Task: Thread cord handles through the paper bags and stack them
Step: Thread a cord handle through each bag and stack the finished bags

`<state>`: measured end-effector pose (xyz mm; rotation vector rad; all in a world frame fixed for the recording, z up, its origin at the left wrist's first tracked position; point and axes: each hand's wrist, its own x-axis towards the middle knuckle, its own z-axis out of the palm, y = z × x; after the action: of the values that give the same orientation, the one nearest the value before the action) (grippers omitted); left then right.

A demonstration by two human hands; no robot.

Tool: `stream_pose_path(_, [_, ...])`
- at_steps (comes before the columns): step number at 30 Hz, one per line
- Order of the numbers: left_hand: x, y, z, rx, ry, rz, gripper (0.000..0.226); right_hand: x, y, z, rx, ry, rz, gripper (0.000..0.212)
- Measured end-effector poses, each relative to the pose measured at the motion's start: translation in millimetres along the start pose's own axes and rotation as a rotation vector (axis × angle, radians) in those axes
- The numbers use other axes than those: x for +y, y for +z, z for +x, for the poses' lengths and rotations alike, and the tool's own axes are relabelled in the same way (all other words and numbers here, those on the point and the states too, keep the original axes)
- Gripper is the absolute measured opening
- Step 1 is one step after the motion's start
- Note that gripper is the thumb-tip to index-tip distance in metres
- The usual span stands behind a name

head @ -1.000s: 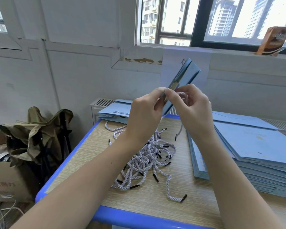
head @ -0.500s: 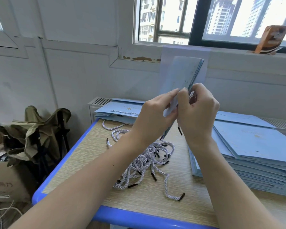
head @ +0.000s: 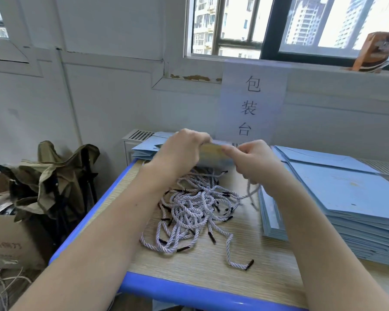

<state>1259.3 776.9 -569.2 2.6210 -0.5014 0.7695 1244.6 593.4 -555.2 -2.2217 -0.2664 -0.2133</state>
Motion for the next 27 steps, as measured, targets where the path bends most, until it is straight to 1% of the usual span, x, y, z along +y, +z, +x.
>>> stream_pose_path(2, [-5,-3,-4,-0.133,-0.05,0.01,0.033,-1,-6,-2,0.002,0.053,0.032,0.048])
stream_pose_path(4, [-4,-5,-6,-0.2,-0.079,0.027,0.031,-3,-11,-2,0.002,0.093,0.118,0.045])
stream_pose_path(8, [-1,-6,-8,-0.259,-0.103,0.029,0.032,-3,-15,0,-0.073,0.184,0.317,0.033])
stream_pose_path(10, [-1,-4,-8,-0.297,-0.084,0.025,0.033,-3,-17,-2,-0.046,0.177,0.428,0.03])
stream_pose_path(13, [-1,-3,-8,-0.318,-0.07,0.018,0.031,-4,-23,-3,-0.029,0.143,0.545,0.032])
stream_pose_path(15, [-2,-2,-8,-0.317,-0.06,0.009,0.026,-5,-25,-3,-0.041,0.149,0.54,0.026])
stream_pose_path(17, [-3,0,-7,-0.321,-0.035,-0.039,0.016,-4,-24,-3,-0.043,0.155,0.499,0.016])
stream_pose_path(19, [-3,1,-7,-0.334,-0.034,-0.082,0.004,-1,-22,-1,-0.029,0.136,0.459,0.017])
stream_pose_path(22, [-4,2,-8,-0.358,-0.04,-0.075,0.01,1,-21,-1,-0.017,0.076,0.388,0.021])
stream_pose_path(25, [-5,1,-8,-0.339,-0.025,-0.115,0.008,4,-20,-1,-0.069,0.064,0.421,0.027])
stream_pose_path(26, [-4,0,-8,-0.334,-0.023,-0.129,0.01,5,-20,-1,-0.096,0.077,0.418,0.025])
stream_pose_path(27, [-4,-2,-8,-0.334,-0.022,-0.138,0.013,6,-21,0,-0.13,0.093,0.391,0.018])
